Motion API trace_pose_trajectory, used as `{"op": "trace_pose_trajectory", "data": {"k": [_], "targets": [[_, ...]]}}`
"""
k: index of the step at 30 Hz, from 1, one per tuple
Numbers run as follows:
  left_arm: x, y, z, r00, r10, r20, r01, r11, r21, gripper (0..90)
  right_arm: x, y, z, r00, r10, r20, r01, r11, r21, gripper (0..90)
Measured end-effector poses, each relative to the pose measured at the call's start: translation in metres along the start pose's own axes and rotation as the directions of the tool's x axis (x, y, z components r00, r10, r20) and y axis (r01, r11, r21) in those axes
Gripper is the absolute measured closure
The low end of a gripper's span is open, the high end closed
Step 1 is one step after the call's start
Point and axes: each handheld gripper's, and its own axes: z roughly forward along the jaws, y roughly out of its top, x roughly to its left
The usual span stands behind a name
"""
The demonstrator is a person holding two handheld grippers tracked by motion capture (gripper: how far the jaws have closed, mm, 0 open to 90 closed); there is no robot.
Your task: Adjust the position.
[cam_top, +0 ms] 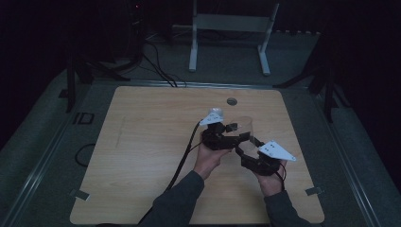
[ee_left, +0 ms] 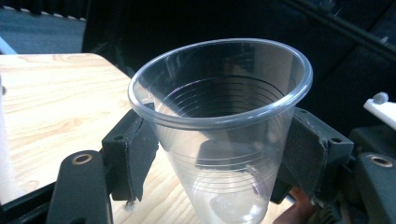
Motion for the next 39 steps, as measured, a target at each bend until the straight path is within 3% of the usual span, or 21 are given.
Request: {"op": "trace_pose_trajectory", "data": {"k": [4, 7, 8, 9, 16, 19, 25, 31, 39], "targets": [[-0.005, 0.0, 0.0, 0.9965, 0.067, -0.05, -0.066, 0.9977, 0.014, 29.7, -0.001, 0.0, 0.0, 1.0, -0.001, -0.006, 0.001, 1.0, 0.012, 28.0], [-0.009, -0.002, 0.0, 0.9883, 0.124, -0.089, -0.121, 0.9919, 0.038, 29.7, -0.003, 0.001, 0.0, 0.9999, -0.004, -0.013, 0.004, 1.0, 0.022, 27.4], [-0.009, -0.002, 0.0, 0.9883, 0.124, -0.089, -0.121, 0.9919, 0.038, 29.7, -0.003, 0.001, 0.0, 0.9999, -0.004, -0.013, 0.004, 1.0, 0.022, 27.4], [-0.011, -0.003, 0.001, 0.9806, 0.159, -0.114, -0.154, 0.9867, 0.052, 29.7, -0.004, 0.001, -0.001, 0.9999, -0.002, -0.014, 0.003, 1.0, 0.023, 27.4], [-0.019, -0.005, 0.004, 0.9547, 0.25, -0.162, -0.236, 0.9666, 0.099, 29.7, -0.006, 0.0, 0.002, 0.9986, -0.009, -0.053, 0.013, 0.998, 0.062, 28.2], [-0.021, -0.006, 0.004, 0.9489, 0.269, -0.164, -0.254, 0.9611, 0.108, 29.7, -0.005, -0.001, 0.004, 0.998, -0.009, -0.062, 0.014, 0.997, 0.074, 31.6], [-0.02, -0.007, 0.005, 0.9546, 0.257, -0.15, -0.243, 0.9642, 0.107, 29.6, -0.004, -0.002, 0.006, 0.9976, -0.012, -0.069, 0.018, 0.996, 0.085, 37.6], [-0.02, -0.006, 0.005, 0.9655, 0.231, -0.121, -0.221, 0.9715, 0.085, 26.5, -0.003, -0.002, 0.005, 0.9981, -0.013, -0.059, 0.018, 0.997, 0.074, 40.1], [-0.02, -0.005, 0.006, 0.9721, 0.208, -0.109, -0.202, 0.9775, 0.06, 24.2, -0.001, -0.003, 0.006, 0.9976, -0.018, -0.067, 0.024, 0.997, 0.08, 40.4]]}}
